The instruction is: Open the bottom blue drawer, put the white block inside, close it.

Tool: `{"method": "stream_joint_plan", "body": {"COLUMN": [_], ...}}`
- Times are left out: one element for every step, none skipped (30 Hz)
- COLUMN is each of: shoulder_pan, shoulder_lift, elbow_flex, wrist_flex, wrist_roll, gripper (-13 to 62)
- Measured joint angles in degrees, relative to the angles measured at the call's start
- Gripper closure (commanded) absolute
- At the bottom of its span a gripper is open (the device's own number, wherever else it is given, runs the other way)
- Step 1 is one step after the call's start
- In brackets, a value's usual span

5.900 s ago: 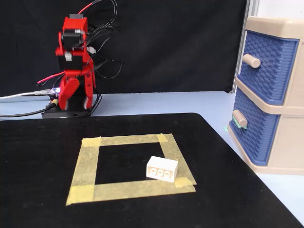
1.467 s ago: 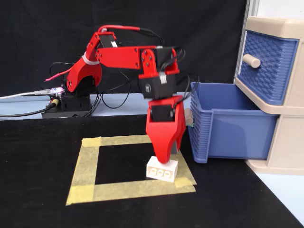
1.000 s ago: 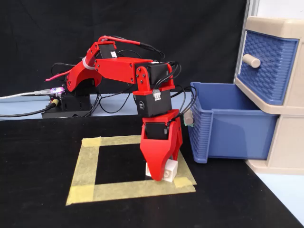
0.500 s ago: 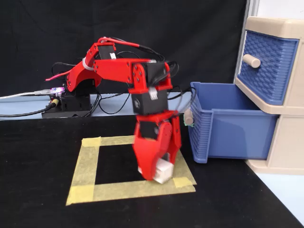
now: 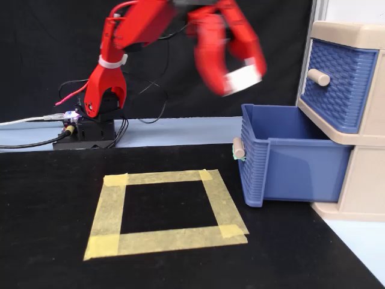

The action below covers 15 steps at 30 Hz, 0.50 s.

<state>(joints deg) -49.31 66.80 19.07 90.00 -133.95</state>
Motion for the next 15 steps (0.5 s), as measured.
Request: {"method": "stream_joint_plan", "body": {"shoulder_pan": [-1.49, -2.46, -3.69, -5.54, -5.98, -6.15, -6.06, -6.24, -6.59, -6.68, -6.59, -6.59, -6.68, -6.68, -6.68], "shoulder_lift": [-0.35, -0.88, -1.76, -2.55, -2.81, -3.25, -3.96, -4.31, -5.27, -6.15, -7.03, -8.09, -9.49, -10.28, -10.81], "elbow_flex": [-0.09, -0.09, -0.26, -0.53, -0.44, -0.53, -0.7, -0.7, -0.7, -0.62, -0.62, -0.62, -0.62, -0.62, -0.53], "wrist_flex": [-0.7, -0.62, -0.53, -0.88, -0.79, -0.88, -0.88, -0.88, -1.23, -1.49, -1.67, -1.76, -2.46, -2.72, -2.9], "wrist_roll": [-4.57, -7.12, -9.05, -11.51, -12.57, -13.18, -13.62, -13.8, -13.97, -14.06, -14.15, -14.15, -14.24, -14.24, -14.24], "gripper": [56.9, 56.9, 56.9, 56.8, 56.8, 56.8, 56.7, 56.6, 56.6, 56.6, 56.6, 56.5, 54.8, 46.8, 38.5]}}
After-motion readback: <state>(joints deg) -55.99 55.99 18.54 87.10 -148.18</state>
